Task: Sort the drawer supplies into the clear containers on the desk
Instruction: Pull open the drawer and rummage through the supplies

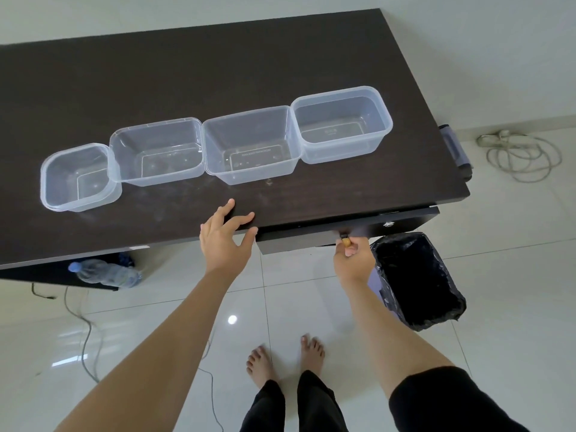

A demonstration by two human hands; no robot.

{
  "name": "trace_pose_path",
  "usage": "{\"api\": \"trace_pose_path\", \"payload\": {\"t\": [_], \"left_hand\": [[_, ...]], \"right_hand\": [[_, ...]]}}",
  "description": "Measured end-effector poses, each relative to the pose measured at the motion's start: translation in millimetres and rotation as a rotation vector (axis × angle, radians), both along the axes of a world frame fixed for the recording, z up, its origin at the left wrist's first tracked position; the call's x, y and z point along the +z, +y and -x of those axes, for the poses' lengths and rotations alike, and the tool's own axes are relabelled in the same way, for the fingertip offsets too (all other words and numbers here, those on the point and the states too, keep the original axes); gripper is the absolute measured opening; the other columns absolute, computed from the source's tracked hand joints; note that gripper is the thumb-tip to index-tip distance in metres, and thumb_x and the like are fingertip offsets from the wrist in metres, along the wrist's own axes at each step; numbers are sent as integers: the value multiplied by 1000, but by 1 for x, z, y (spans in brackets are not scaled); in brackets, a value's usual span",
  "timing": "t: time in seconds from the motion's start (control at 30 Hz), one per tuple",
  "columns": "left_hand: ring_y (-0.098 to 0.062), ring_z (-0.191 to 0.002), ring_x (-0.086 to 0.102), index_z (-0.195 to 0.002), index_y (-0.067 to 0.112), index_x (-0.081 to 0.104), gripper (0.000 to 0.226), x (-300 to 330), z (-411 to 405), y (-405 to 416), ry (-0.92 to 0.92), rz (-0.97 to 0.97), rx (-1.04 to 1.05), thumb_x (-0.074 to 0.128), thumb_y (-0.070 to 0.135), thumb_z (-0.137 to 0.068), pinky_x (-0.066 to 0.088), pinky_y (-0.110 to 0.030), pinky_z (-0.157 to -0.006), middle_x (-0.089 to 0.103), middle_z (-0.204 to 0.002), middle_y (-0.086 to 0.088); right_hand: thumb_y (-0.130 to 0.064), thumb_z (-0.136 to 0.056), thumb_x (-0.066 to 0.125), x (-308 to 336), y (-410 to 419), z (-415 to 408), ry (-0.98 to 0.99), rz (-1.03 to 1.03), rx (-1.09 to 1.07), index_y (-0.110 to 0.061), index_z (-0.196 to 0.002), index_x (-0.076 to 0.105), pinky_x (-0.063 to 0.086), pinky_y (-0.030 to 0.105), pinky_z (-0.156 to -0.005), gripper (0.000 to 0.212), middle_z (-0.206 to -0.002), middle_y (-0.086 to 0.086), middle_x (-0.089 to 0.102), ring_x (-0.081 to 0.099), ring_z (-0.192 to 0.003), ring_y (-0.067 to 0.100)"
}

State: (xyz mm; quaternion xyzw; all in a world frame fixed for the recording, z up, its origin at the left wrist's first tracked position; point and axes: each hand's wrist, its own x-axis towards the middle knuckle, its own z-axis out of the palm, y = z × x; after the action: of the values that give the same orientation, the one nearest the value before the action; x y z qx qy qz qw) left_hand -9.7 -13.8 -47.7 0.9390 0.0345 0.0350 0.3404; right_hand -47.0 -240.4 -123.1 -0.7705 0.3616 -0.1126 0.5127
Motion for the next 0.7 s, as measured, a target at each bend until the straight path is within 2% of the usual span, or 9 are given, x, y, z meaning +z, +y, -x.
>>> {"api": "trace_pose_path", "payload": {"t": [0.07,0.17,0.27,0.37,0.47,0.57,0.7], "left_hand": [[-28,-137,31,-116,26,65,29,-3,9,-7,5,-10,20,65,24,-87,25,-51,-112,37,-149,-6],[-33,-135,23,-126,22,56,40,-8,38,-25,10,31,135,64,28,-87,33,-46,-105,24,-148,-15],[-28,-134,21,-131,22,50,47,-14,64,-42,76,141,160,64,30,-87,33,-37,-102,22,-145,-13],[-17,-136,28,-137,23,42,51,-17,71,-48,155,281,139,60,32,-90,32,-27,-105,28,-147,-3],[-11,-136,33,-144,23,34,56,-15,68,-51,228,338,132,54,34,-93,27,-19,-104,35,-147,5],[-11,-131,39,-142,26,37,51,-15,61,-52,251,354,180,54,32,-94,31,-21,-103,43,-141,5],[-13,-118,51,-128,27,50,37,-18,54,-54,247,398,284,57,30,-93,43,-31,-98,51,-129,4]], "right_hand": [[-11,-85,65,1,-1,0,13,-12,2,-2,-96,57,34,2,-58,16,-68,-14,46,51,-69,13],[-10,-85,65,0,-1,3,-1,-14,6,-6,-90,56,35,0,-57,10,-66,-13,47,52,-72,17],[-8,-85,64,-1,-2,5,-25,-1,20,-11,-85,52,35,-1,-59,12,-65,-11,47,53,-72,20],[-6,-84,64,-4,-4,5,-35,26,39,-4,-87,55,36,-1,-60,10,-64,-10,47,52,-70,22],[-6,-84,64,-5,-5,5,-37,36,50,0,-90,57,36,-1,-60,11,-63,-10,47,53,-70,22],[-6,-85,64,-3,-7,6,-28,26,55,-1,-91,56,37,-1,-59,11,-64,-10,47,53,-71,22],[-9,-86,63,2,-8,11,-25,-15,64,-9,-87,52,37,0,-57,11,-65,-8,48,55,-74,22]]}}
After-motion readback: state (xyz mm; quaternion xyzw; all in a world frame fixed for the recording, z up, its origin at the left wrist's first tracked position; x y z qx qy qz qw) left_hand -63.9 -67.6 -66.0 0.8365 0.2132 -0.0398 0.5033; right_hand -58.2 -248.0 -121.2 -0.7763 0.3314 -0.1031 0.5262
